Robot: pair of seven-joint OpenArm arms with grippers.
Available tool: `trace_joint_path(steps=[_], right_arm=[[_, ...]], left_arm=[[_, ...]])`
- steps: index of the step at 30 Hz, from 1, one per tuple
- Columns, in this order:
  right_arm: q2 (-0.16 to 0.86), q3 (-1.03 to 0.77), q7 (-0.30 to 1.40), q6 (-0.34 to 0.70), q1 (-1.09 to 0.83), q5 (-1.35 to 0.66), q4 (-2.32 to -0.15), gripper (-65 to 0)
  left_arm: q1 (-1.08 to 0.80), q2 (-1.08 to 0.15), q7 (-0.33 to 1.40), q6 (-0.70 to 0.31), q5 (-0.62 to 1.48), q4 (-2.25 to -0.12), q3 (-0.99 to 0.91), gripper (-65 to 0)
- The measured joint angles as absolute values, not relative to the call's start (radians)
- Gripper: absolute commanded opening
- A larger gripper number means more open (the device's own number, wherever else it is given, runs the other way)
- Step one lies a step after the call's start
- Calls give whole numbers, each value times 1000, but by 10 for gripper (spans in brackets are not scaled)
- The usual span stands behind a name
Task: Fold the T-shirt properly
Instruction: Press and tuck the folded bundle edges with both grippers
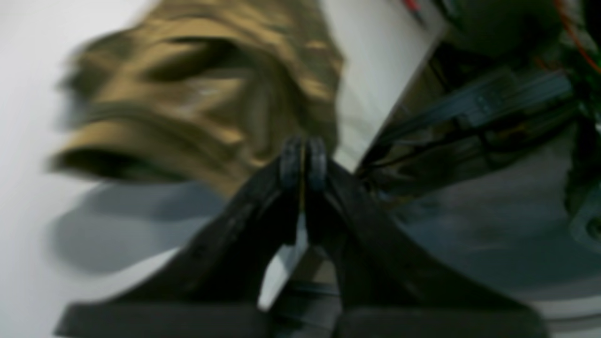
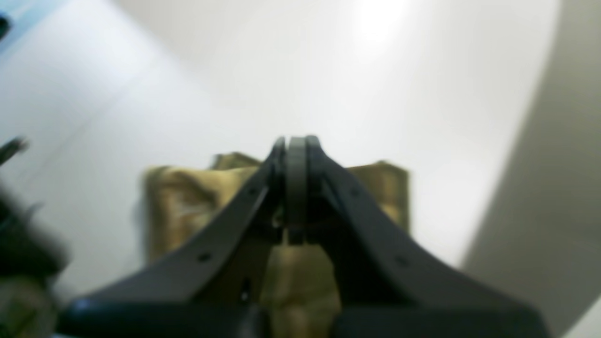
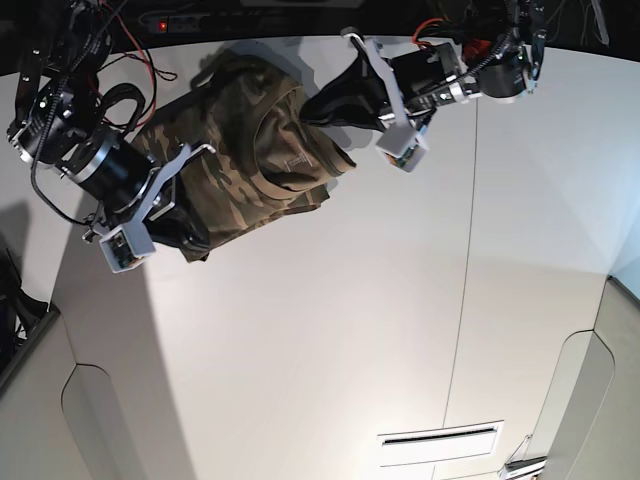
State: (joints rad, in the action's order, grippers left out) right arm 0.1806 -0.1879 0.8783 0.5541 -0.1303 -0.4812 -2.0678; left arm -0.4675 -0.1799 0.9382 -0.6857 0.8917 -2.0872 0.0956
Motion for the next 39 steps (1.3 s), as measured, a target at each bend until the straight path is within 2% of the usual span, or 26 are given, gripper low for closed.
trace_joint_path(steps=[3, 8, 17, 24, 30, 34, 39], right_arm=[[215, -194, 834, 556, -76, -465, -1952, -650], [227, -191, 819, 555, 72, -492, -1674, -650], [224, -136, 808, 577, 216, -569, -1282, -650], [225, -99, 835, 577, 205, -580, -1239, -650], [247, -105, 892, 580, 165, -706, -1254, -650], [247, -107, 926, 580, 113, -802, -1279, -650], [221, -107, 947, 587, 8, -845, -1351, -650]], left_arm=[[-457, -171, 857, -687, 773, -2067, 203, -626], [-389, -104, 855, -686, 679, -1957, 347, -626], [-251, -51, 849, -687, 637, -1691, 357, -626], [-225, -89, 857, -691, 595, -1601, 327, -626], [-200, -194, 819, -705, 601, -1599, 167, -626], [-134, -213, 794, -696, 566, -1598, 67, -626], [-34, -213, 782, -677, 508, -1594, 38, -626]])
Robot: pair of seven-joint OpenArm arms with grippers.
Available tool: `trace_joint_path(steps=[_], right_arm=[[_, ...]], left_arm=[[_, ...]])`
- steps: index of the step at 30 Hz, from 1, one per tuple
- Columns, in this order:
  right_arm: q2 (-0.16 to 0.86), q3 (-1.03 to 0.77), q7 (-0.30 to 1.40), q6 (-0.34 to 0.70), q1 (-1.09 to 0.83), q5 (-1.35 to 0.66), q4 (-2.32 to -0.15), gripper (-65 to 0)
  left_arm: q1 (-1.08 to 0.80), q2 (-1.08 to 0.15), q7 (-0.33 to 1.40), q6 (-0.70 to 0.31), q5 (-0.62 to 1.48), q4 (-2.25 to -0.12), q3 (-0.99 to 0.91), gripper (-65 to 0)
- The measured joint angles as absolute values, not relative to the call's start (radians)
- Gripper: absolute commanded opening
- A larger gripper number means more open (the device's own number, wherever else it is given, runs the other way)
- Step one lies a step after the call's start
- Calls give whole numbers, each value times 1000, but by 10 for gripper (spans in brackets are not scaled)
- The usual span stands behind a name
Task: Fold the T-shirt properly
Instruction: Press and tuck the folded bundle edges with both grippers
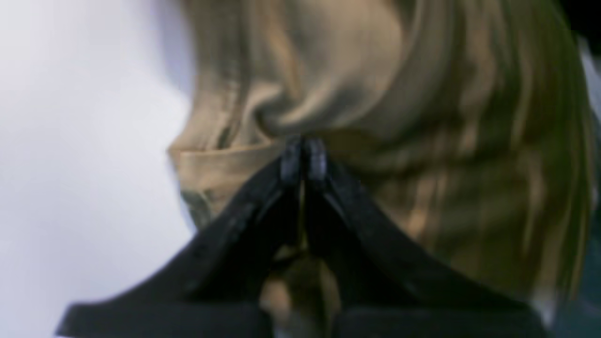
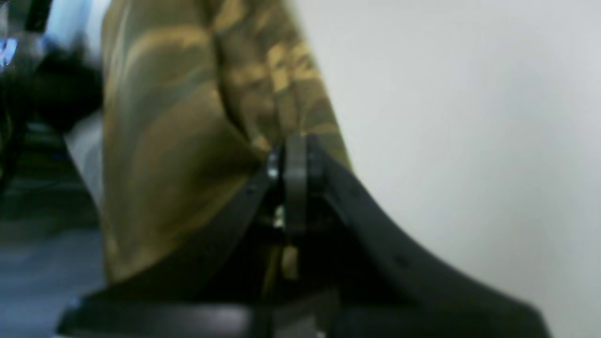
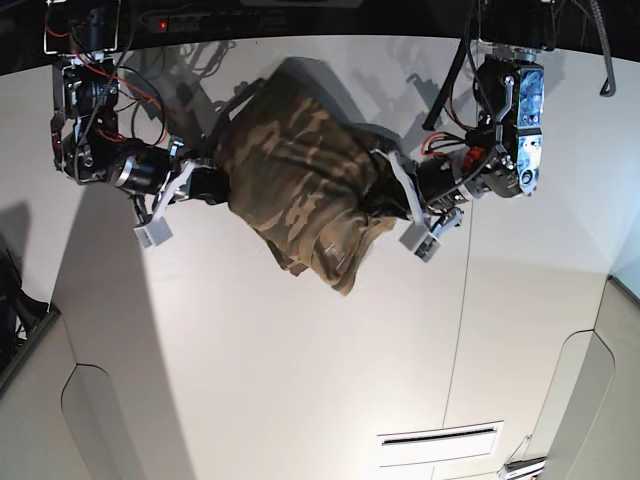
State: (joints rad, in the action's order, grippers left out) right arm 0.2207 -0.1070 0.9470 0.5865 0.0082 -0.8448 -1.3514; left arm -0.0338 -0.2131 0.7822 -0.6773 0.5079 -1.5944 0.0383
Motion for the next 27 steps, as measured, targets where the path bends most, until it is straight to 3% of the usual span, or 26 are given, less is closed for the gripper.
trace_joint_path(steps=[3, 11, 16, 27], right_arm=[[197, -107, 964, 587, -55, -846, -1422, -650], [172, -121, 971, 588, -113, -796, -1555, -650], [172, -171, 971, 588, -122, -800, -1581, -650], [172, -176, 958, 588, -136, -785, -1580, -650]], left_arm=[[4, -211, 774, -629, 477, -1586, 39, -626], [-7, -213, 792, -633, 523, -1625, 37, -626], [-110, -213, 838, -634, 569, -1745, -18, -626], [-231, -211, 817, -606, 570, -1765, -110, -626]])
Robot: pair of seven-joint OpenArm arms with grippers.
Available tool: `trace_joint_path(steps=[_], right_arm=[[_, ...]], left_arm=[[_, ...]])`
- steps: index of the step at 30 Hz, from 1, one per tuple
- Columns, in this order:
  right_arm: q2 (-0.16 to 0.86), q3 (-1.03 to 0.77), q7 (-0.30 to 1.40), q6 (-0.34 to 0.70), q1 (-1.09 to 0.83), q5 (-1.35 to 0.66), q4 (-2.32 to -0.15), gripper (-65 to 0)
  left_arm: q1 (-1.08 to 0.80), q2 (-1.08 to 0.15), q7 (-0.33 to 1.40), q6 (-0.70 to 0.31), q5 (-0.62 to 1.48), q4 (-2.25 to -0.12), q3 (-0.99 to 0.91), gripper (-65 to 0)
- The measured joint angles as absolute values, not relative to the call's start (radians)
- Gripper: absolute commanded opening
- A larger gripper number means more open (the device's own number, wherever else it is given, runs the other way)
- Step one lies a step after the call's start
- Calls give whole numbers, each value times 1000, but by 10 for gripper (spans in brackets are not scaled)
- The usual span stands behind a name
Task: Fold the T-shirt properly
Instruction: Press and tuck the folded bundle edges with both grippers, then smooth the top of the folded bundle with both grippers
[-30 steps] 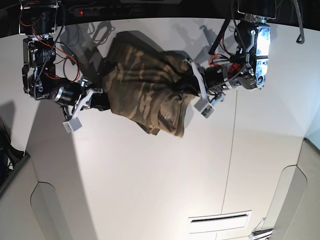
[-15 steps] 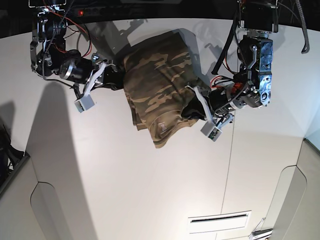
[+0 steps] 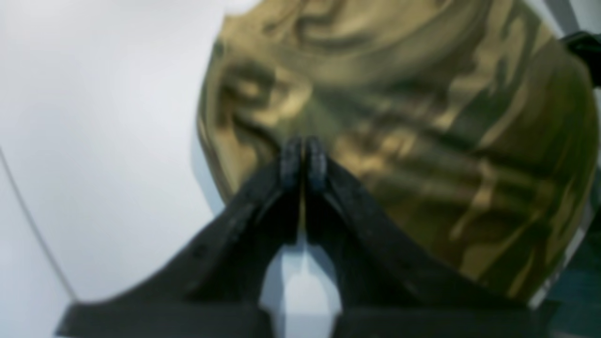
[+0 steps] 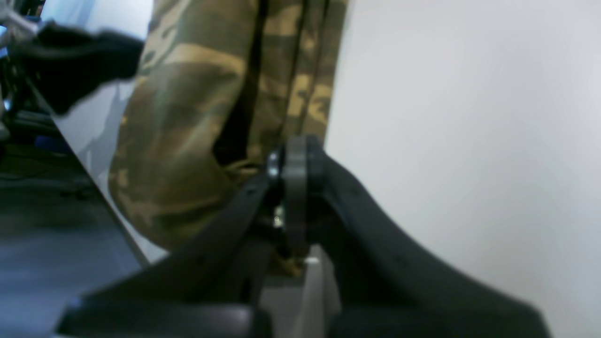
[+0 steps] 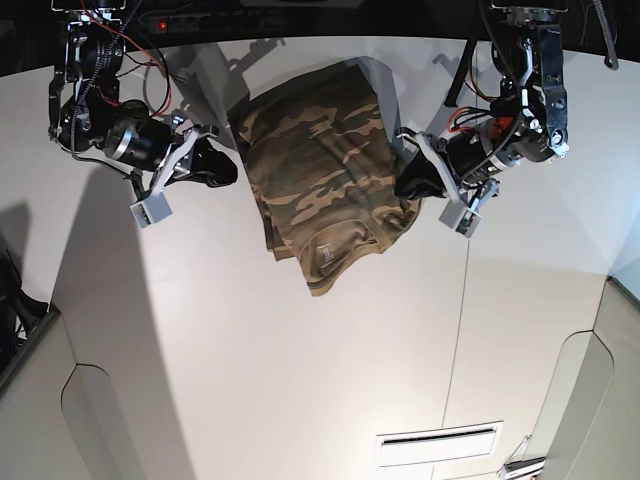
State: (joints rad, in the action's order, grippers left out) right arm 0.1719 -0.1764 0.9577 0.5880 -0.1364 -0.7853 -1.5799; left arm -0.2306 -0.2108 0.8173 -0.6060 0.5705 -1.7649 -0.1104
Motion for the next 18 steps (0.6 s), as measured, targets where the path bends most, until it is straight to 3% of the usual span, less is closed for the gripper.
trace_joint_path(steps=[7, 12, 18], right_arm=[[122, -43, 934, 588, -143, -781, -1577, -650], [111, 90, 929, 588, -141, -731, -1577, -650], [113, 130, 891, 588, -142, -688, -1577, -650]], left_arm=[[-174, -204, 748, -606, 564, -1673, -109, -626], [-132, -136, 748, -606, 496, -1623, -110, -626], [-71, -147, 755, -585, 486, -1617, -110, -626]])
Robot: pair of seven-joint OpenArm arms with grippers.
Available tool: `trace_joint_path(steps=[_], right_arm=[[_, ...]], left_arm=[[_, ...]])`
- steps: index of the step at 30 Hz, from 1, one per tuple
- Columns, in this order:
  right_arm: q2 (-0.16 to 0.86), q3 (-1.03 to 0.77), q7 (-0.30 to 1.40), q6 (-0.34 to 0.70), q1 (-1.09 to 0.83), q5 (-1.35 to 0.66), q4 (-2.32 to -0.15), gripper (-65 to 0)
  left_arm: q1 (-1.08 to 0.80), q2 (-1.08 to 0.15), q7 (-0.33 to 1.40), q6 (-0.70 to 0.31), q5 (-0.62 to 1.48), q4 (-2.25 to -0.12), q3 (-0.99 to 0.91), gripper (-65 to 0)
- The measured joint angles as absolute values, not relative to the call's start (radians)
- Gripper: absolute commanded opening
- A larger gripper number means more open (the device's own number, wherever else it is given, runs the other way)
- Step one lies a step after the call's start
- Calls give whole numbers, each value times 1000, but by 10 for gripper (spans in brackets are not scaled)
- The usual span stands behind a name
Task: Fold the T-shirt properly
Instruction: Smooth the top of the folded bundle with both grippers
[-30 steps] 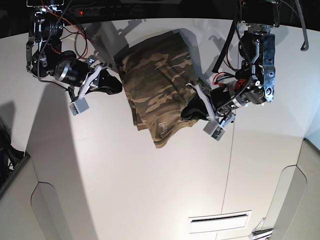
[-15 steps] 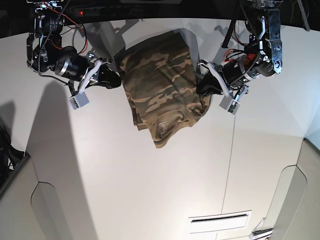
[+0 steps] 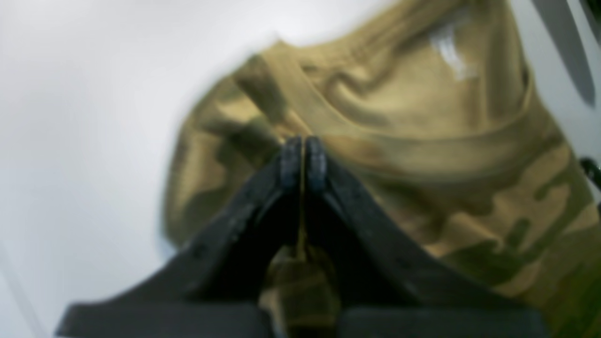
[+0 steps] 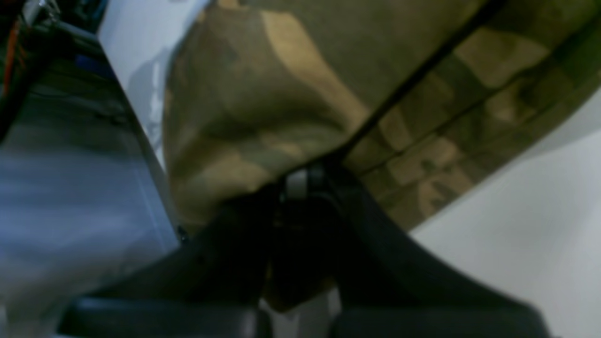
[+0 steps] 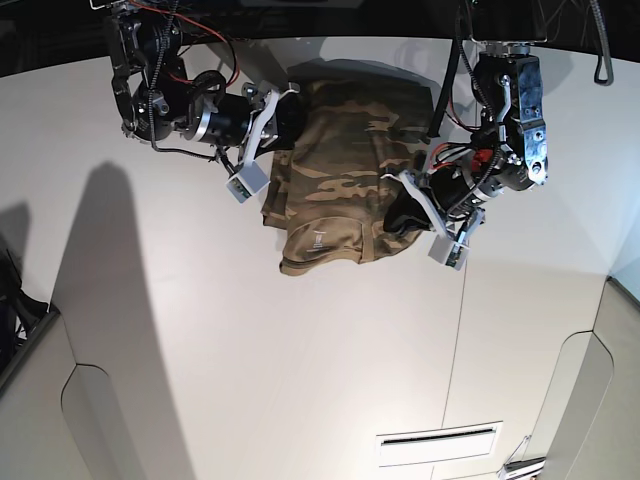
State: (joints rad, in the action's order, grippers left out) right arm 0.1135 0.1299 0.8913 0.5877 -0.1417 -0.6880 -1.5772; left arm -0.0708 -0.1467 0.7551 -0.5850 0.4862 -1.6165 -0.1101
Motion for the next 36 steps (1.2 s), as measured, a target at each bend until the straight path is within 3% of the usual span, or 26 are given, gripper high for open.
trace_joint_path(steps=[6, 14, 23, 30, 36], right_arm=[[114, 49, 1006, 588, -146, -735, -1581, -650], [117, -127, 1063, 592, -155, -900, -1733, -650], [54, 9, 1022, 596, -112, -870, -1834, -650], [46, 180, 883, 595, -57, -609, -1621, -650], [51, 198, 805, 610, 33, -610, -1328, -650]], left_arm=[[-107, -217, 792, -583, 556, -1718, -168, -626], [-270, -217, 839, -619, 685, -1945, -316, -626], [-376, -187, 838, -630, 697, -1977, -319, -626], [-373, -172, 805, -632, 634, -1837, -317, -626], [-373, -166, 730, -646, 673, -1675, -292, -626]])
